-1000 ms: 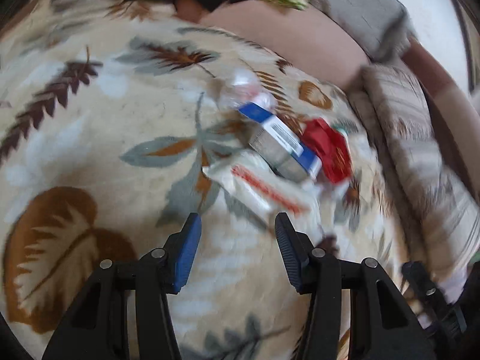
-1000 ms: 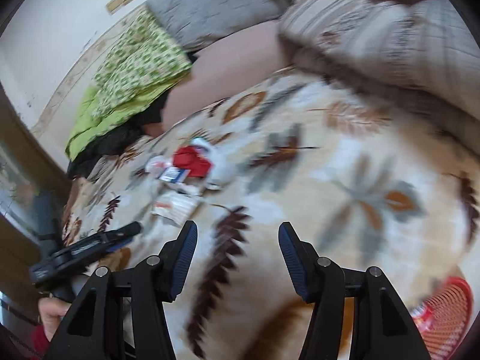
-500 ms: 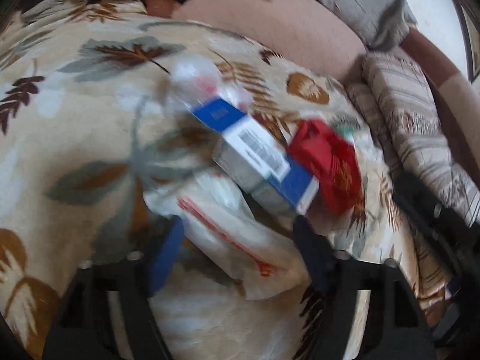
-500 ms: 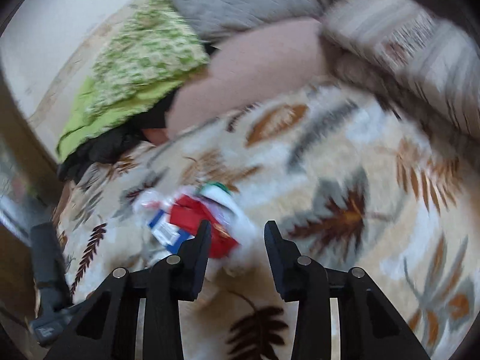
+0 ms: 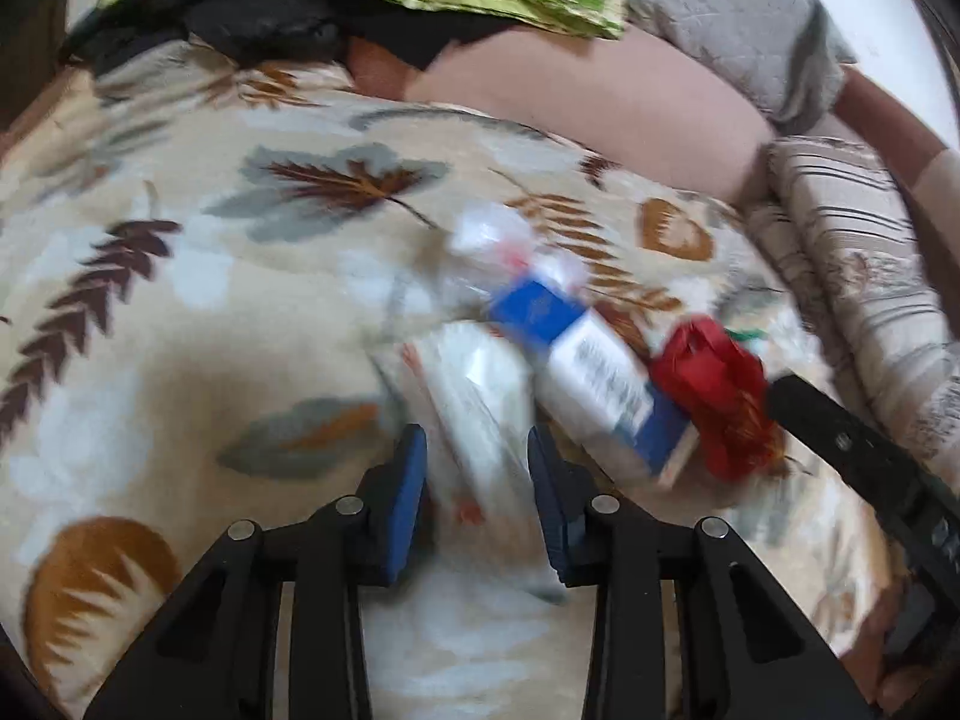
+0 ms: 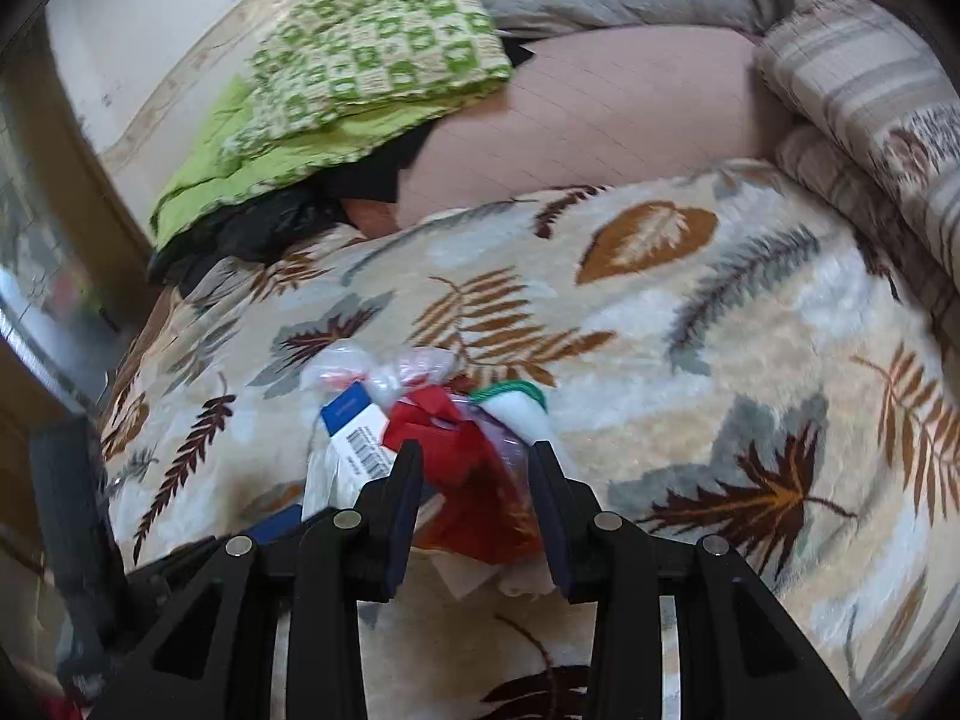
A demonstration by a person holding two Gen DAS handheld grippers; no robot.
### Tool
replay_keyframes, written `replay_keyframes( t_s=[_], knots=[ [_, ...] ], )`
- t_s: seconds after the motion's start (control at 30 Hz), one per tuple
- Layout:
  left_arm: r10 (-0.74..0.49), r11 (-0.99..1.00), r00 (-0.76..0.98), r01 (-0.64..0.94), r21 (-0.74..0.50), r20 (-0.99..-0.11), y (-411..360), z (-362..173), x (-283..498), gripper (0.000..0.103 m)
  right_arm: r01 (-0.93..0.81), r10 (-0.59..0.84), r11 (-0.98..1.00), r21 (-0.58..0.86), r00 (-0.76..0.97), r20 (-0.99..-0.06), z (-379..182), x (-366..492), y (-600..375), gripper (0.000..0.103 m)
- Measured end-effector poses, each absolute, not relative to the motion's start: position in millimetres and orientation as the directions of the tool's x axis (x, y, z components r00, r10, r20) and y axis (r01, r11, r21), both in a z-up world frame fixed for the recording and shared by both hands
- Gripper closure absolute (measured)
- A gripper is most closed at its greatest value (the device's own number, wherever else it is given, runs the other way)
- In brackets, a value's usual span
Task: Collect trash
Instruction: 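Grasp the white packet with the left tool while the right tool grasps the red plastic bag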
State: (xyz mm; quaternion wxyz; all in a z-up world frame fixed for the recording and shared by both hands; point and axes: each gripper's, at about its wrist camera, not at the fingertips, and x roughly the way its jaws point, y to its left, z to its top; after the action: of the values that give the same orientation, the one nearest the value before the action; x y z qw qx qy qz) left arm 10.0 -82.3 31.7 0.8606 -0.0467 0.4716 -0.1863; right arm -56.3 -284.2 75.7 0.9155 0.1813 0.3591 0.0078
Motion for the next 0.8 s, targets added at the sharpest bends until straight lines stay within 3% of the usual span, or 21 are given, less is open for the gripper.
replay_keyframes(
  t_s=[0.23,0.3,0.37,0.43,0.53,0.8],
  knots=[
    [-0.410,0.912,0.409,0.219,-0.348,-0.815,-69,16,28,0.046,0.126,0.089,0.963,0.239,0.687,-0.721,59,-42,-277,0.070],
    [-0.428,0.903,0.392,0.213,-0.372,-0.814,-68,13,30,0.045,0.119,0.087,0.969,0.217,0.658,-0.748,50,-36,-275,0.071],
    [-0.440,0.897,0.386,0.222,-0.381,-0.811,-70,12,30,0.047,0.118,0.060,0.976,0.182,0.659,-0.750,45,-38,-268,0.090],
    [-0.448,0.892,0.381,0.245,-0.379,-0.809,-75,12,29,0.055,0.134,0.063,0.969,0.208,0.680,-0.730,47,-45,-268,0.095],
    [-0.472,0.877,0.366,0.290,-0.384,-0.802,-84,14,23,0.070,0.197,0.045,0.942,0.271,0.728,-0.684,59,-65,-271,0.097],
    [-0.455,0.883,0.431,0.333,-0.331,-0.779,-88,26,5,0.081,0.383,-0.075,0.846,0.371,0.774,-0.629,79,-134,-274,0.097]
  ],
)
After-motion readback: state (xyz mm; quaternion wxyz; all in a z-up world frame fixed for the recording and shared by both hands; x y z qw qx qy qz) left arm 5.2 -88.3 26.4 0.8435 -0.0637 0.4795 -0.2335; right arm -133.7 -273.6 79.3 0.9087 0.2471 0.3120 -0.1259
